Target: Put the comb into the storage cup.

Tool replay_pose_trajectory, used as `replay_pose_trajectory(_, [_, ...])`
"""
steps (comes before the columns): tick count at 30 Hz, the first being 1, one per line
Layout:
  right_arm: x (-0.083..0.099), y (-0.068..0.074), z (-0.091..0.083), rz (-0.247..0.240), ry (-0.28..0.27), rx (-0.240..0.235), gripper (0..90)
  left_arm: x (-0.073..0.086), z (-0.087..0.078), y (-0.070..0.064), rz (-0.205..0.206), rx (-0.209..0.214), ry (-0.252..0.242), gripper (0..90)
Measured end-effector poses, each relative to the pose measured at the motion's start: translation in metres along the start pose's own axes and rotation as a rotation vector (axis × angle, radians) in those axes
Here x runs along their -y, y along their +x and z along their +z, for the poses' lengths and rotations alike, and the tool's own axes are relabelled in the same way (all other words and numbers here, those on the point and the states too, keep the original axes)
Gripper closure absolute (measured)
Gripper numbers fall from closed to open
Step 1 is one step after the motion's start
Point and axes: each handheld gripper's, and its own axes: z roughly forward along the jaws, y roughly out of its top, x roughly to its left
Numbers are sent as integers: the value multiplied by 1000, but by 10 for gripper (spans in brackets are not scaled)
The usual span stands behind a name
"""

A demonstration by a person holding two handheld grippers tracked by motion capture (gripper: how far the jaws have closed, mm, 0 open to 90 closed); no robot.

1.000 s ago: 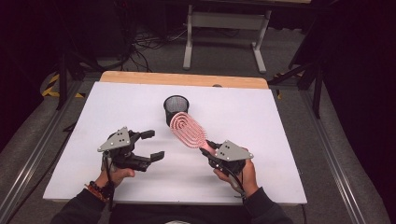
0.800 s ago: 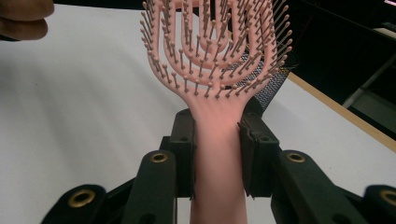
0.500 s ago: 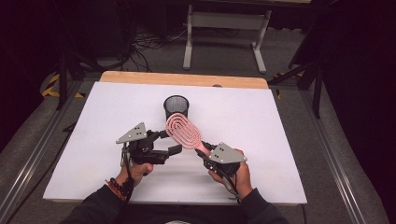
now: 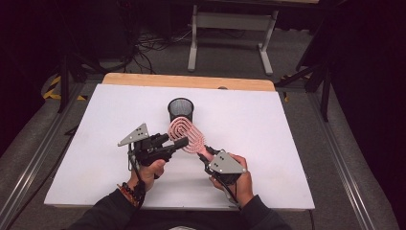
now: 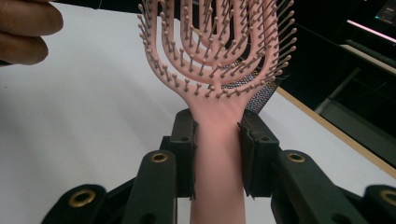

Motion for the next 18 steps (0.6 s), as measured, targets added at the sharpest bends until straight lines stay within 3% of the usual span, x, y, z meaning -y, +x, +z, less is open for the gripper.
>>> replay_pose_trajectory(3, [0, 2, 1, -4, 3, 5, 697, 0, 0, -1, 9, 2, -10, 579])
replay_pose_trajectory(9, [2, 2, 4, -4, 20, 8, 695, 1, -2, -1, 9, 58, -32, 621])
replay_pose_trajectory(10, [1, 3, 4, -10, 17, 12, 695, 0, -3, -2, 23, 66, -35, 624])
replay_pose_trajectory(18, [1, 4, 4, -17, 16, -14, 673, -3, -6, -5, 64, 53, -31, 629])
